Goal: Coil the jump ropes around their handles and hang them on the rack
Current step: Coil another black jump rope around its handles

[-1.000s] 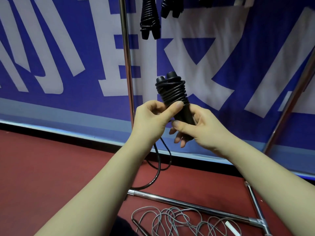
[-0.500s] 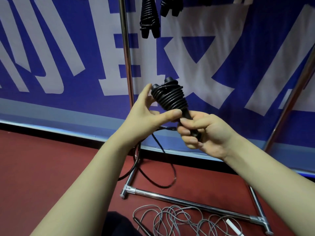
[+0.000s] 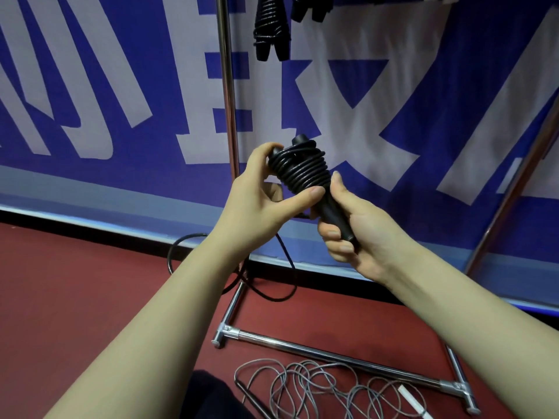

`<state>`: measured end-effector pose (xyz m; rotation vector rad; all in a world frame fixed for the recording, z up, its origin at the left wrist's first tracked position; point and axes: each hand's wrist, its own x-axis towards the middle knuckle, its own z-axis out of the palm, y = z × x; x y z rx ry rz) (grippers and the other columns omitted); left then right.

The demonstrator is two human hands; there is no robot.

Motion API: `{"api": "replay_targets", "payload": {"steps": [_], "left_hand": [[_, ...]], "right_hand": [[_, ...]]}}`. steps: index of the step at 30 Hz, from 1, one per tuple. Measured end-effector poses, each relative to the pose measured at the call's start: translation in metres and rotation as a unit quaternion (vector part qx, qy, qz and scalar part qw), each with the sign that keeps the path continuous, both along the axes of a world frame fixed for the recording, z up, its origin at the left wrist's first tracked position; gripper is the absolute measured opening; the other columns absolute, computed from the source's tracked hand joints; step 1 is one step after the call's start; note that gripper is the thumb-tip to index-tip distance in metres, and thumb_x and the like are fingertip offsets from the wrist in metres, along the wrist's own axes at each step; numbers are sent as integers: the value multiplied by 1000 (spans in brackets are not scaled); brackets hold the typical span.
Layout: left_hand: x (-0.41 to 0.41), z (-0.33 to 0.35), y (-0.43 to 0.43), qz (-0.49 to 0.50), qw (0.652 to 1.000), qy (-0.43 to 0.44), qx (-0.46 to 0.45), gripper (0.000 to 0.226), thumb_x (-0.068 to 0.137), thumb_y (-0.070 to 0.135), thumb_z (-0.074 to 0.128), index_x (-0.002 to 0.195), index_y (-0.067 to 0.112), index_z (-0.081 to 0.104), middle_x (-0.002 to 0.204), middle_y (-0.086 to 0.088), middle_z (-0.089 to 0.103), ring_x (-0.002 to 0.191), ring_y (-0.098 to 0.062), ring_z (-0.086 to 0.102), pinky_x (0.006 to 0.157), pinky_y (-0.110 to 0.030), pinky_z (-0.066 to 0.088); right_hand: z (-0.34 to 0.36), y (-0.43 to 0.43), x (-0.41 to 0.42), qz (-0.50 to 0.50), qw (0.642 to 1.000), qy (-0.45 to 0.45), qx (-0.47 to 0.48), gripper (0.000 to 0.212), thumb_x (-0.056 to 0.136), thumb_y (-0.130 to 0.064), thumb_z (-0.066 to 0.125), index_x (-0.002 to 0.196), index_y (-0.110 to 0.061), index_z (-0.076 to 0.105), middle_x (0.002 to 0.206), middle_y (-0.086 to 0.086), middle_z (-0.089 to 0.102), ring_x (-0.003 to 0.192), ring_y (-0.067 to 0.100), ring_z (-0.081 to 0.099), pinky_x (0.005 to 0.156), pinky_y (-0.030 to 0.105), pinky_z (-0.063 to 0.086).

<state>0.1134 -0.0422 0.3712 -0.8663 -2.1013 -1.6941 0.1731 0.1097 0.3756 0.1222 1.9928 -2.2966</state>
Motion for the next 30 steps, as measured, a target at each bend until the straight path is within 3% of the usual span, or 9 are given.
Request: {"api": "replay_targets", "payload": {"steps": [8,10,13,15,19,22,26,28,30], "left_hand": [[5,3,2,24,999,45,12,55,76,38,78,118,24,45,70,-21,46,50,-9,34,49,-27,33],[6,3,3,12,999,39,20,58,75,43,76,120,26,45,75,-17,51,50,-10,33,49,-29,34],[6,5,4,-45,998,-13,48,62,79,29,81,128,28,45,89,9,61,49,-11,33,49,-25,35],[5,7,4,-93,993,-58,53,72,76,27,79,135,37,39,96,7,66,51,-12,37,50,-22,38],[4,5,0,-167,975,-134,61,97,71,27,72,153,35,21,74,0,61,52,-12,45,49,-21,42],[3,5,-2,-190,968,-147,75,88,76,18,69,153,22,25,72,-3,63,60,-16,63,63,-26,54],[4,6,-1,-145,985,-96,-15,66,89,23,67,145,30,32,81,-3,71,89,-31,69,91,-55,50],[3,5,0,-112,989,-77,-65,57,94,24,62,143,29,33,86,-3,74,89,-33,66,86,-49,50],[2,5,0,-86,990,-51,-98,49,95,26,61,138,29,36,84,1,75,85,-19,67,83,-33,50]], "right_hand": [[3,-9,0,-67,997,21,38,65,86,-73,42,71,-12,56,51,2,36,34,11,21,35,18,18],[4,-7,1,-59,997,29,38,67,86,-74,40,70,-11,56,49,1,35,35,11,21,36,18,18],[5,-2,3,-29,999,30,9,71,80,-79,37,70,-11,55,47,0,33,33,11,22,35,18,19],[4,-2,3,-17,1000,23,-13,73,71,-83,37,71,-12,53,47,-1,32,32,9,22,33,17,20],[0,-1,-1,-18,998,9,-55,70,83,-79,36,71,-11,51,45,-2,30,29,8,21,30,16,18],[1,3,-2,-6,994,1,-107,67,90,-72,36,71,-10,51,45,-1,30,28,9,21,31,17,15],[1,10,-2,-11,991,4,-131,62,86,-67,46,68,-7,52,47,2,32,30,12,21,37,20,12],[2,11,-3,-21,993,14,-113,63,75,-71,53,69,-8,52,47,1,33,30,11,23,35,19,13],[2,10,-4,-37,997,30,-67,58,67,-69,61,70,-12,50,46,-1,35,29,10,24,32,17,16]]}}
